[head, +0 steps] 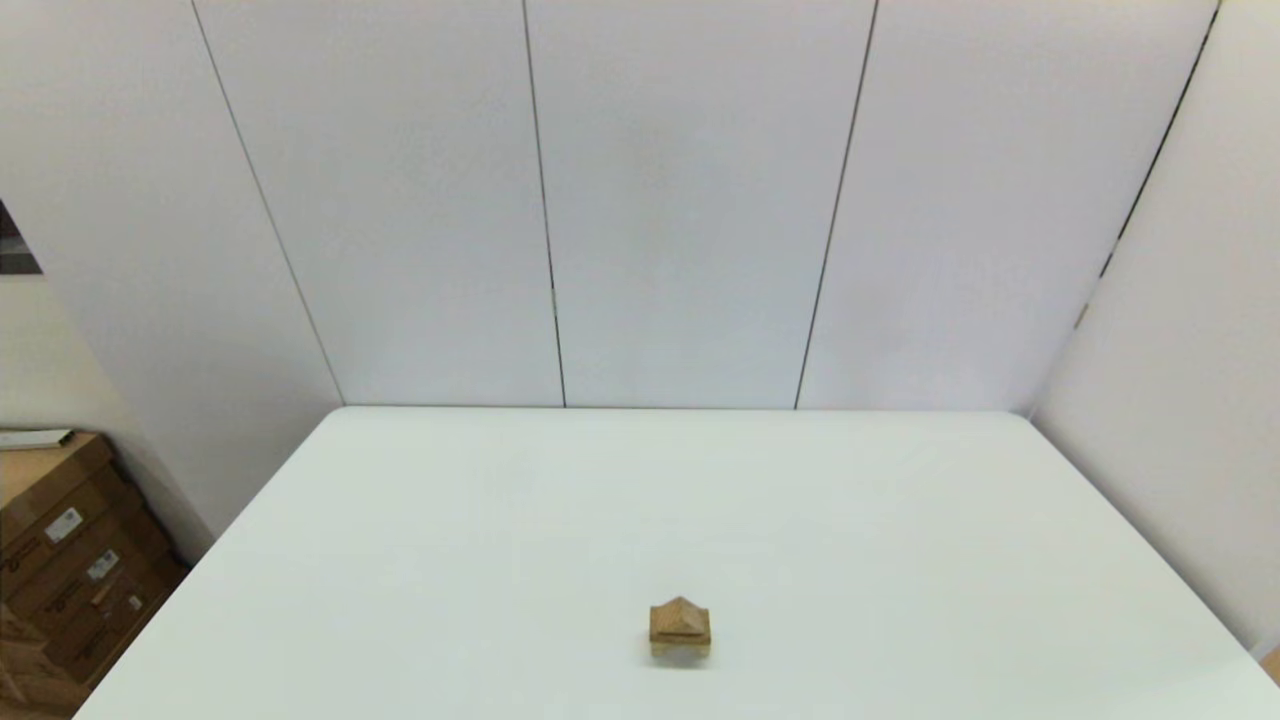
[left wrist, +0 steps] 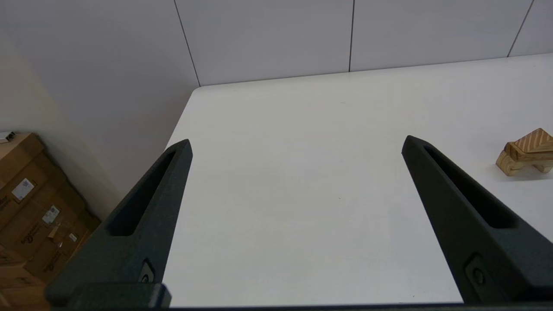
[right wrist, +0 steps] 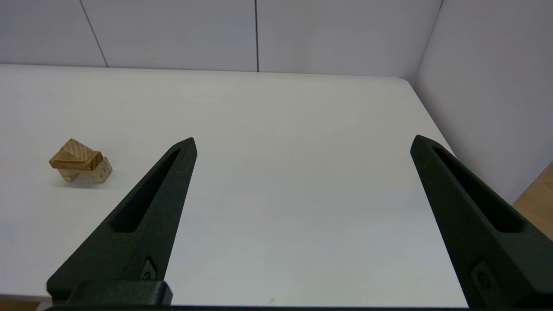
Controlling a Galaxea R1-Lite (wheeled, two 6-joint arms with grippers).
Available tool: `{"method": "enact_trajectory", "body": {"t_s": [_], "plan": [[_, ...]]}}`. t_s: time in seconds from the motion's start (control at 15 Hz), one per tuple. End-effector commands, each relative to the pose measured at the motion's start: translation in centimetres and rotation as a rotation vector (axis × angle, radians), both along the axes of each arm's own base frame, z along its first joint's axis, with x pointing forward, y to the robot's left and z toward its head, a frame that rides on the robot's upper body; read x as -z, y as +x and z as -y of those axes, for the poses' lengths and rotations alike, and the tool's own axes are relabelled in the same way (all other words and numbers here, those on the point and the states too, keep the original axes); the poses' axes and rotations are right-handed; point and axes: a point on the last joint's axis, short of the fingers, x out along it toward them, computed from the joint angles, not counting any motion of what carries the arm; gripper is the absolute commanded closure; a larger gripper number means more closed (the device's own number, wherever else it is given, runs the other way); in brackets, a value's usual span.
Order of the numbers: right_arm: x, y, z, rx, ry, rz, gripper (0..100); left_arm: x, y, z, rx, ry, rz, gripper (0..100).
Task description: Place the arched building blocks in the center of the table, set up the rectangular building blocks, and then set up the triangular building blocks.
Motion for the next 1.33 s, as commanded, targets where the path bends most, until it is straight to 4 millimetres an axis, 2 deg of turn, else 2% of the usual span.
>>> {"method": "enact_trajectory", "body": {"t_s": [0.07,1.33], "plan": [[-0.04,-0.01,0.00,-0.001,0.000,0.002,0,0.00,0.02,0.00,0.000,-0.001,-0.003,0],[-0.10,0.05,0.00,0.001,0.006,0.020,0,0.00,0.02,0.00,0.001,0.001,-0.003,0]]}}
